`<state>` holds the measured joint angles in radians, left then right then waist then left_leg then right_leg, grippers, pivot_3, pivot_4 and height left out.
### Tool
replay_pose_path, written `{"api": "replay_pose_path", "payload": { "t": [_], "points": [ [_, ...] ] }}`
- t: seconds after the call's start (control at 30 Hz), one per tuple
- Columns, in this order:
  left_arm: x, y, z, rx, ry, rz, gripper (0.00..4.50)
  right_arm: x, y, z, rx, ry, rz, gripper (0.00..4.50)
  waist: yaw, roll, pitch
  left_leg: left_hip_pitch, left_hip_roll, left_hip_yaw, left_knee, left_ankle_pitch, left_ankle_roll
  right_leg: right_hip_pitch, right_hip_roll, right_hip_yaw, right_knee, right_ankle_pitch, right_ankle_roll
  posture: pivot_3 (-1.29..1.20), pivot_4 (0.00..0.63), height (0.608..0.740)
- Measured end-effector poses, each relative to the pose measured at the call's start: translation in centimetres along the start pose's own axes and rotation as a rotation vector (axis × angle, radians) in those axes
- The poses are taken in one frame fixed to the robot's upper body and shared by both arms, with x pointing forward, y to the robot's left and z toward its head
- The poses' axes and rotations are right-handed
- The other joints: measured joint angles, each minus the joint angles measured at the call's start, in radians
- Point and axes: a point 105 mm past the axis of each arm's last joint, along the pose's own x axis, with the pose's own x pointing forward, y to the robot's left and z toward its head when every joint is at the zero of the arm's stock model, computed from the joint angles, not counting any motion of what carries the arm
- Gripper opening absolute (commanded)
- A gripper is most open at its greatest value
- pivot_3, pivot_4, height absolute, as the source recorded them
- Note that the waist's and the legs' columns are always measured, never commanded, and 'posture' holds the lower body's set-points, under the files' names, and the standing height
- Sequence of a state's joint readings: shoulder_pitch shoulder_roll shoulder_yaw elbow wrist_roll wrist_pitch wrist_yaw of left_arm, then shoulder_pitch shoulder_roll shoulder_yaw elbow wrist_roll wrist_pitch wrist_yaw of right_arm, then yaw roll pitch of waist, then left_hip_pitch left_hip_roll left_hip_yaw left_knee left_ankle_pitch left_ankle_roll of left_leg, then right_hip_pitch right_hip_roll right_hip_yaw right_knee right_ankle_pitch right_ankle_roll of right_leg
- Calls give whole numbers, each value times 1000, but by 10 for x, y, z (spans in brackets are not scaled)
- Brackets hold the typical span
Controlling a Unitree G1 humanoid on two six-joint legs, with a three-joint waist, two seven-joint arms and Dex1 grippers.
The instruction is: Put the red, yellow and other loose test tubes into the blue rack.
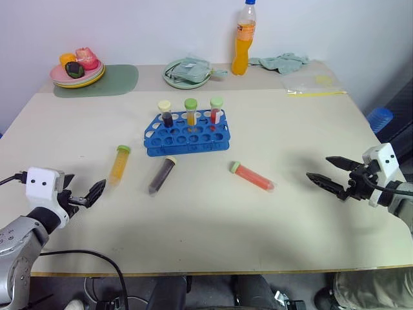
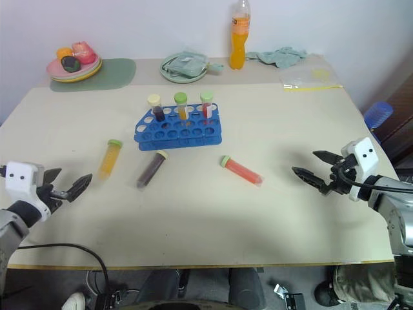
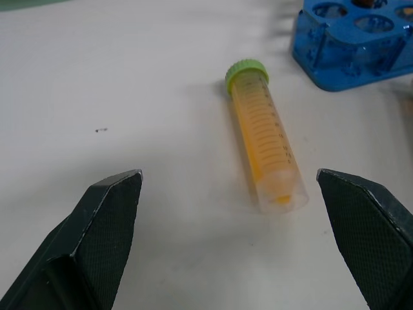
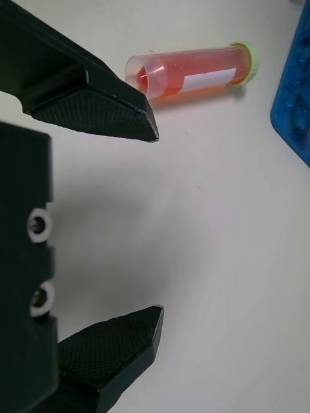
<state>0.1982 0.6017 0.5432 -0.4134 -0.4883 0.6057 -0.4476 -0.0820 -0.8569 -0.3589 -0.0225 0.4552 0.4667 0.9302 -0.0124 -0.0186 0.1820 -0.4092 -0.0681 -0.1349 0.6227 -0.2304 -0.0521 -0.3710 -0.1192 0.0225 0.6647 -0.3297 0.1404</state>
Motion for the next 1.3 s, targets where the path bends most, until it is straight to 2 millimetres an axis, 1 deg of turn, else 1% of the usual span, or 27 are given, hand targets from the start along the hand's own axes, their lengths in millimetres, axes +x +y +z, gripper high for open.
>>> {"api": "replay_pose_path", "payload": {
  "t": [0.2,0.37,0.47,0.5,0.57,0.63,0.73,0.83,0.9,0.97,1.03,1.1,1.2,1.3],
  "points": [
    [4,-4,-2,-12,-2,-1,4456,1,0,0,-3,0,-2,4500,0,0,0,0,0,0,0,0,0,0,0,0,0,0,0,0,150,740],
    [8,-7,6,-6,-31,-10,4456,1,1,3,-12,0,-6,4500,1,0,0,0,0,0,0,0,0,0,0,0,0,0,0,0,150,740],
    [15,-20,14,9,-56,-59,4456,2,2,3,-14,13,-18,4500,1,0,0,0,0,0,0,0,0,0,0,0,0,0,0,0,150,740],
    [18,-29,19,18,-67,-88,4456,4,3,3,-18,21,-22,4500,1,0,0,0,0,0,0,0,0,0,0,0,0,0,0,0,150,740],
    [25,-56,26,43,-84,-188,4456,8,9,6,-32,34,-18,4500,2,0,0,0,-1,0,0,0,0,0,0,0,0,0,0,0,150,740],
    [26,-84,30,68,-92,-299,4456,10,16,12,-52,33,-13,4500,2,0,0,0,-1,0,0,0,0,0,0,0,0,0,0,0,150,740],
    [28,-108,32,98,-84,-419,4456,8,29,17,-53,45,5,4500,1,1,0,0,0,0,-1,0,0,-1,1,0,0,0,0,0,150,740],
    [30,-138,35,135,-84,-583,4456,7,48,21,-102,123,38,4500,3,2,0,0,-1,0,1,0,0,1,0,0,0,0,0,0,150,740],
    [30,-156,36,149,-87,-684,4456,13,61,27,-144,160,65,4500,-1,1,0,0,-1,0,1,0,0,0,0,0,0,0,0,0,150,740],
    [31,-169,33,161,-78,-763,4456,25,74,35,-145,189,81,4500,-7,2,0,0,0,1,1,0,0,-1,0,0,0,0,0,0,150,740],
    [34,-171,29,171,-69,-794,4456,39,78,41,-123,230,58,4500,-8,2,1,0,0,1,0,0,0,-1,1,0,0,0,-1,0,150,740],
    [38,-169,26,187,-70,-799,4456,53,82,47,-126,282,26,4500,-3,2,1,-1,0,0,0,0,0,-2,1,0,0,0,-1,0,150,740],
    [43,-163,19,219,-61,-789,4456,68,86,49,-156,372,-11,4500,1,2,1,-2,-1,-1,-1,0,0,-2,0,0,-2,0,0,0,150,740],
    [42,-161,9,238,-43,-799,4456,81,88,52,-134,443,-14,4500,0,2,1,-3,-1,-1,-1,0,1,-3,0,0,-2,0,0,0,150,740]
  ]
}}
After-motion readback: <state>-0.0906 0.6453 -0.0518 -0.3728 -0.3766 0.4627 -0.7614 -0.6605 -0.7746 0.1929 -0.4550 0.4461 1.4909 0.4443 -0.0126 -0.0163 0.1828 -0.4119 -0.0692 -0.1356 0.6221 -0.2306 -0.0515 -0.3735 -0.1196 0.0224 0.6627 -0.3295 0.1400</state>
